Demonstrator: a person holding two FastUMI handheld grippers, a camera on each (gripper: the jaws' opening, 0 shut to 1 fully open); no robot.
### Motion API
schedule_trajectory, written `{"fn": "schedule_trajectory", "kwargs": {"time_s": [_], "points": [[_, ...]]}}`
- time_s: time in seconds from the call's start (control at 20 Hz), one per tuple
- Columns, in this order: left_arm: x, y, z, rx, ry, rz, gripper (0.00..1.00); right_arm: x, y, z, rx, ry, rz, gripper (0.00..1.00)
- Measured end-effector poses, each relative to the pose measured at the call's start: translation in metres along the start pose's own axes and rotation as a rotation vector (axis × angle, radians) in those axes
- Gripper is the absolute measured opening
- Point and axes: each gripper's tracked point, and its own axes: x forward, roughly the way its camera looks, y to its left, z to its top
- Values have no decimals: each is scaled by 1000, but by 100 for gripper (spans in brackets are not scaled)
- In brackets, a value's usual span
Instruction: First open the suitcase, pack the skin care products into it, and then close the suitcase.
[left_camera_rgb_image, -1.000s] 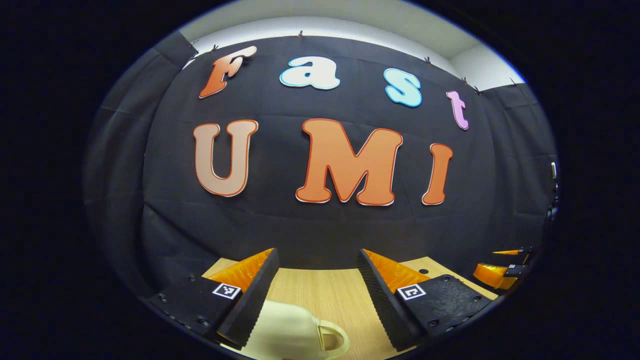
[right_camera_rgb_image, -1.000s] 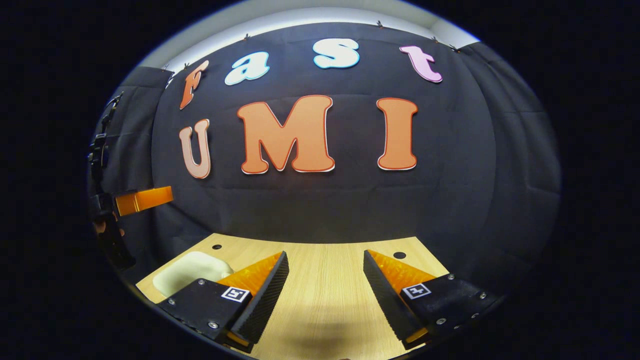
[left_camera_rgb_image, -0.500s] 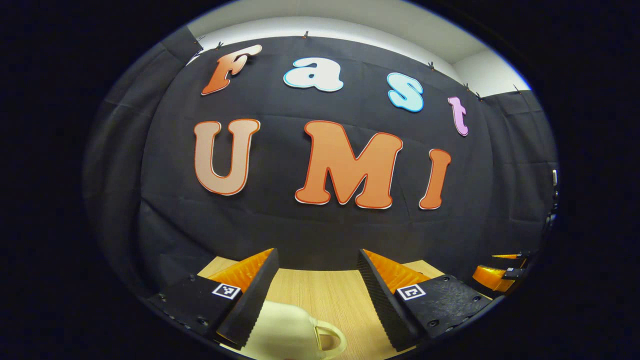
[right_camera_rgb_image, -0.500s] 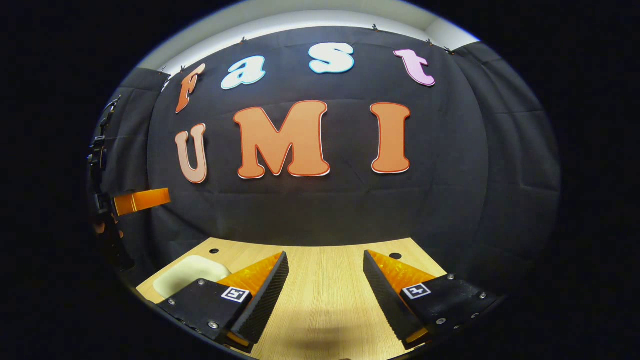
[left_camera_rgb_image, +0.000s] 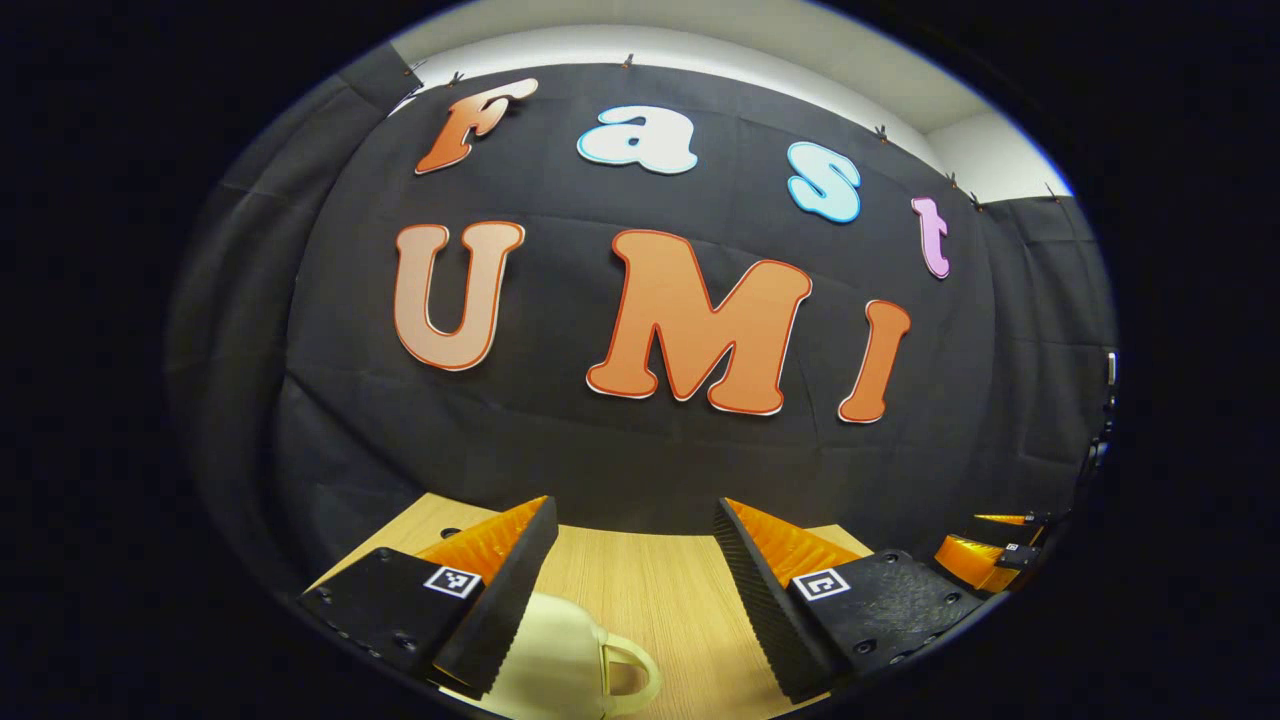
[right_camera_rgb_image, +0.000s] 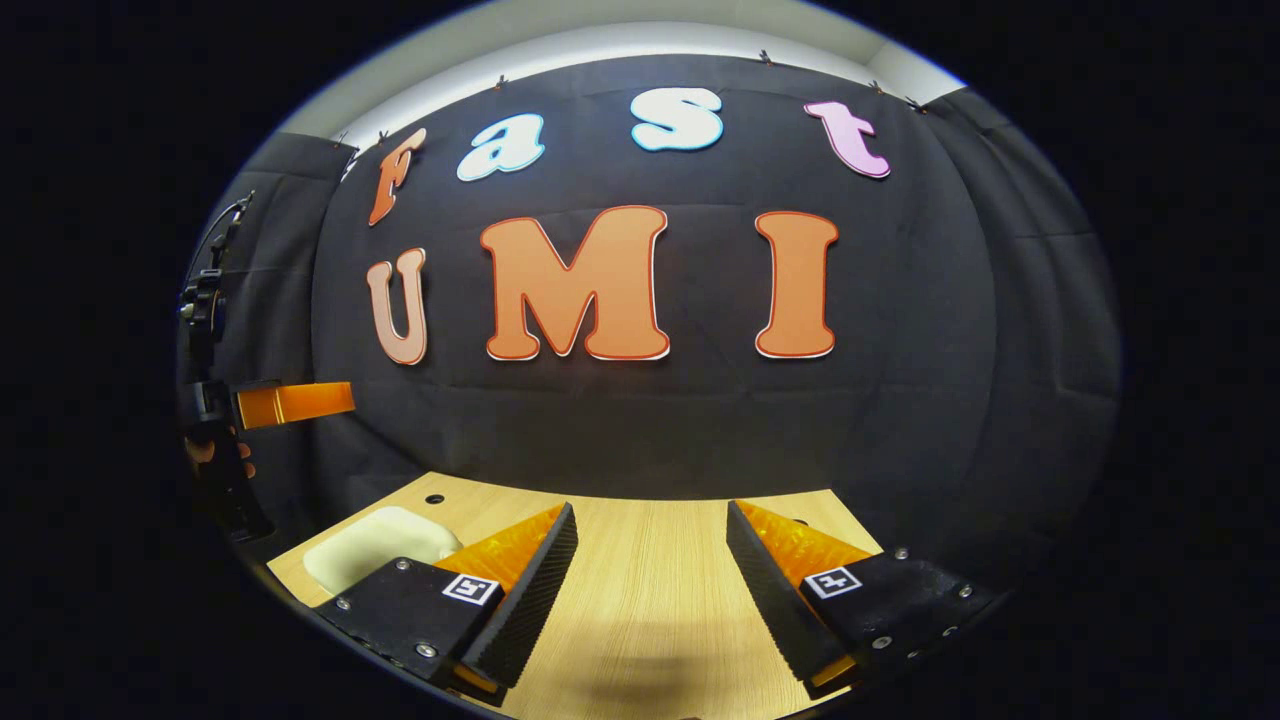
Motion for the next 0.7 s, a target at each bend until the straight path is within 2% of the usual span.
{"fn": "schedule_trajectory", "kwargs": {"time_s": [0.25,0.3,0.35,0.7], "points": [[-5,-6,-4,2,13,14,97,3,-5,1,5,3,28,95],[-5,-7,-4,5,19,15,97,3,-5,3,7,-1,31,100],[-5,-8,-6,7,23,15,97,3,-6,3,7,-3,30,95],[-6,-18,-9,27,47,-7,97,-8,-11,1,12,-11,13,95]]}}
